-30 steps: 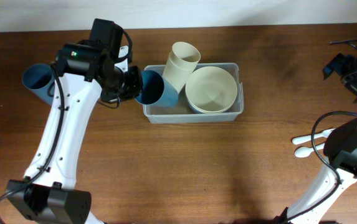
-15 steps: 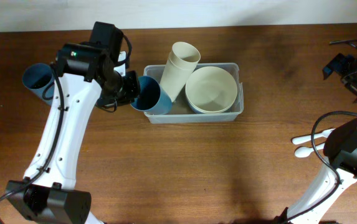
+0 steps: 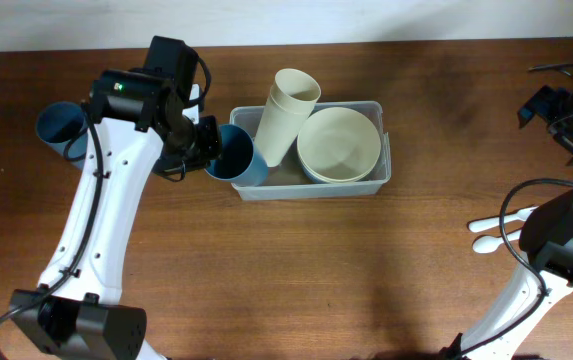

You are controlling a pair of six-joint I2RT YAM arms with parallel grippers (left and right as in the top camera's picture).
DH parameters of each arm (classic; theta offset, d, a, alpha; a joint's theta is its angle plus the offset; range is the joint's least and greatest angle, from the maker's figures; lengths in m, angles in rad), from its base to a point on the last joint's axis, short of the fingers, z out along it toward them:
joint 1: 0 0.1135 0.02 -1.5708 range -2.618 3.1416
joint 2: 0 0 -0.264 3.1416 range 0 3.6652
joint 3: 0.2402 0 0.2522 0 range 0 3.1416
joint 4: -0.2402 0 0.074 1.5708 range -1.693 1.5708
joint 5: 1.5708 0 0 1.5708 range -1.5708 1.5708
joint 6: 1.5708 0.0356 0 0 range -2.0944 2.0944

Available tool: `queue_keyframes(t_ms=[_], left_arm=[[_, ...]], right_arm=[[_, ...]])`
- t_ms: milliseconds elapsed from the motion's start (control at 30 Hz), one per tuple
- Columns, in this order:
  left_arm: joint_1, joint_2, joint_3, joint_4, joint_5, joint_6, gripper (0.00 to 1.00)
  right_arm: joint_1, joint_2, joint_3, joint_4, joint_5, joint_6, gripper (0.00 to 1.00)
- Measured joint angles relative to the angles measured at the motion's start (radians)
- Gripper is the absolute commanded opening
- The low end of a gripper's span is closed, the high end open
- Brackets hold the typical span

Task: Pack container
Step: 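Lift the blue cup and carry it right into the container's front-left corner, then release the blue cup and retract the left gripper left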

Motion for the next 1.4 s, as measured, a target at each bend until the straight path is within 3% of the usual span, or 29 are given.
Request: queue_keyframes(t_ms=[333, 433, 600, 667, 1167, 1400], left_arm=[[0.0, 0.045, 0.0, 0.012, 0.003, 0.0, 0.04], [0.0, 0.061, 0.0, 0.027, 0.003, 0.0, 0.12], [0.0, 0.062, 0.0, 0.048, 0.003, 0.004, 0.36], [-0.001, 0.062, 0.0, 0.054, 0.003, 0.012, 0.39], [-0.013, 0.062, 0.011, 0.07, 0.003, 0.019, 0.41], [-0.013, 0.062, 0.215, 0.007, 0.0, 0.041, 0.46]], right_arm=[[0.0, 0.0, 0.0, 0.0, 0.0, 0.0, 0.99], [0.0, 0.0, 0.0, 0.0, 0.0, 0.0, 0.99], [0.0, 0.0, 0.0, 0.0, 0.0, 0.0, 0.99], [0.0, 0.0, 0.0, 0.0, 0.0, 0.0, 0.99], [0.0, 0.0, 0.0, 0.0, 0.0, 0.0, 0.99], [0.0, 0.0, 0.0, 0.0, 0.0, 0.0, 0.99]])
